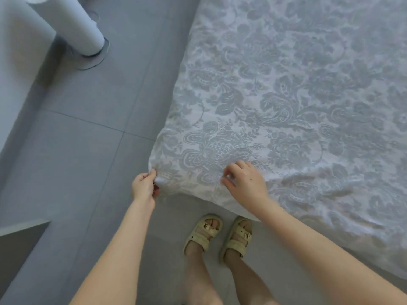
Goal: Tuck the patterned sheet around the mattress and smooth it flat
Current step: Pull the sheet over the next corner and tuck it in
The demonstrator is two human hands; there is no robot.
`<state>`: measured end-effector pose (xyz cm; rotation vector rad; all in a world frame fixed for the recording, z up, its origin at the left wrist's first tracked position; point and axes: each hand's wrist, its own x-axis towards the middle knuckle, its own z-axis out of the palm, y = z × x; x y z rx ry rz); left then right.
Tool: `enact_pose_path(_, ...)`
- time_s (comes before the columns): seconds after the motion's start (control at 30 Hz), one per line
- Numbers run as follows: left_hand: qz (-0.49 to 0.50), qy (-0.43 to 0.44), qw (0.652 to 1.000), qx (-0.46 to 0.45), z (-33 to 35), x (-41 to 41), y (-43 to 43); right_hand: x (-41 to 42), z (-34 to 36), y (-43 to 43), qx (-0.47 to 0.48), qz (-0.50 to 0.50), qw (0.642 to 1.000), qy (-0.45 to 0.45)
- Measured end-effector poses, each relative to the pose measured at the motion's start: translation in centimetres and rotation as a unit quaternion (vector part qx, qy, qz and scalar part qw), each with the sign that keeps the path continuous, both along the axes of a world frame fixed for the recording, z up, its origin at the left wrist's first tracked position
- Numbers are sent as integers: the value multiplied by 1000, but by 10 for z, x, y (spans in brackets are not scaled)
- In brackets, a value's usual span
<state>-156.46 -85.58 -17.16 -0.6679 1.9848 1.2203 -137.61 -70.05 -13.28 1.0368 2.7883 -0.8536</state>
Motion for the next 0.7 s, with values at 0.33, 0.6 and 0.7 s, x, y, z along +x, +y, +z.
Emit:
enact_pose_path(0.33, -18, 180, 976, -124, 1, -3, 0, -13, 5, 10, 7, 66, 996, -65)
enact_pose_path(0.6, 176, -11, 984, -12, -6, 4, -39, -85, 25, 8, 17, 199, 979, 47)
enact_pose_path(0.7, 209, -150, 964, 64, -1, 15, -37, -135, 24, -2, 5, 301, 952, 57)
